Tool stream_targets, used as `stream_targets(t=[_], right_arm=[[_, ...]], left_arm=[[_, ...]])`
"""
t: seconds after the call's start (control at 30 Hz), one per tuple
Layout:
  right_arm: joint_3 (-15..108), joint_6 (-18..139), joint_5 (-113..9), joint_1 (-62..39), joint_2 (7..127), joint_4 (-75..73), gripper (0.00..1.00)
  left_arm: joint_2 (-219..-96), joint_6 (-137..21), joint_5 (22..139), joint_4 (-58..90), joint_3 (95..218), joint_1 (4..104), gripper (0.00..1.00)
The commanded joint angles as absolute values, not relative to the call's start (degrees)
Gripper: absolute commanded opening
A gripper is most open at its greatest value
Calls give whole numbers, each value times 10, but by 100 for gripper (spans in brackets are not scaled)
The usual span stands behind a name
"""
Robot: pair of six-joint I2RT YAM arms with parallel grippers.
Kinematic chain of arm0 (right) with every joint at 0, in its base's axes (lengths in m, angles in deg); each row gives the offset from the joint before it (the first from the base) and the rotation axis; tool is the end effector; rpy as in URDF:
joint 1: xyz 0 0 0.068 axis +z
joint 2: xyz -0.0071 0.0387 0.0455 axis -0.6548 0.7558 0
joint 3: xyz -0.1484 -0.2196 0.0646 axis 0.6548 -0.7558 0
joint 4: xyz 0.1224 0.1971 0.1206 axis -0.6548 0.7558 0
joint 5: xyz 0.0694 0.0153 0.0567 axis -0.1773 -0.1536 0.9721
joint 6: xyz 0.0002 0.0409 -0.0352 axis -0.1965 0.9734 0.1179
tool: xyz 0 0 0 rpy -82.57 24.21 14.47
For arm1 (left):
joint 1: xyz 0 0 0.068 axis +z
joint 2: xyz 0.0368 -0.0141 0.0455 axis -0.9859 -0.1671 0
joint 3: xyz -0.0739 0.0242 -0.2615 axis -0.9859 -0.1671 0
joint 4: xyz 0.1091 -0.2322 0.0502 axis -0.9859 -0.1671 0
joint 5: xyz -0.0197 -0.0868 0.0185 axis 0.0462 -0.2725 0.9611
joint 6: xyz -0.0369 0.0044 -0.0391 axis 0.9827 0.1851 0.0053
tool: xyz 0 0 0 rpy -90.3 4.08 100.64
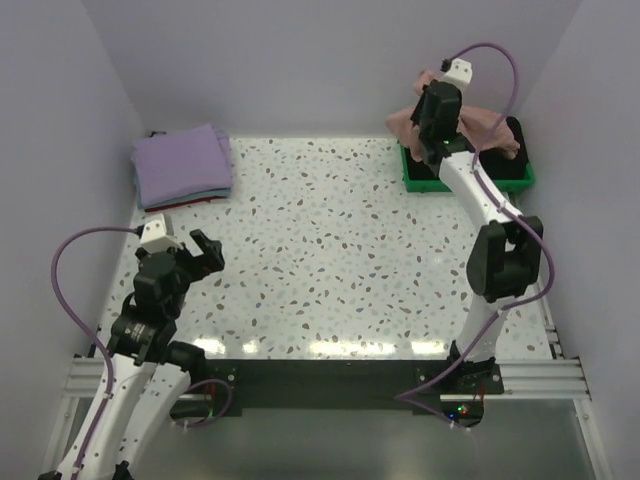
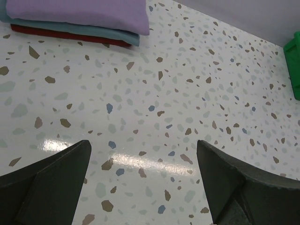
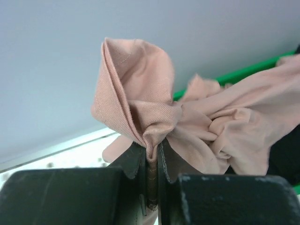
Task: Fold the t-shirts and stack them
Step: Grab the tshirt from the pile, then move the tshirt to the center of the board
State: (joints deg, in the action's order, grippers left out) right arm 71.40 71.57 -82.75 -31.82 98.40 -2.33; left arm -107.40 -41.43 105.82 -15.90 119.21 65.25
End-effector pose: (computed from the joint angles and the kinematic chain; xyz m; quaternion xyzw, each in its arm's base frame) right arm 0.4744 0.0618 0.3435 0.1831 0.7451 -0.0049 0.6413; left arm 0.1132 -0.0199 0.2888 -0.1776 0.7957 -0.0984 0.5706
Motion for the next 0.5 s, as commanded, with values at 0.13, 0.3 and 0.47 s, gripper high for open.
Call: stream_targets(t=[0.13, 0.3, 0.47], right_arm=[[709, 637, -878, -220, 808, -95, 0], [723, 654, -843, -167, 713, -38, 0], [797, 692, -752, -122, 691, 92, 0]], left_arm=[[-1045, -409, 1068, -140, 1198, 648, 100], [-1040, -411, 1065, -137, 1196, 648, 100], [-1039, -417, 1053, -129, 1194, 648, 100]])
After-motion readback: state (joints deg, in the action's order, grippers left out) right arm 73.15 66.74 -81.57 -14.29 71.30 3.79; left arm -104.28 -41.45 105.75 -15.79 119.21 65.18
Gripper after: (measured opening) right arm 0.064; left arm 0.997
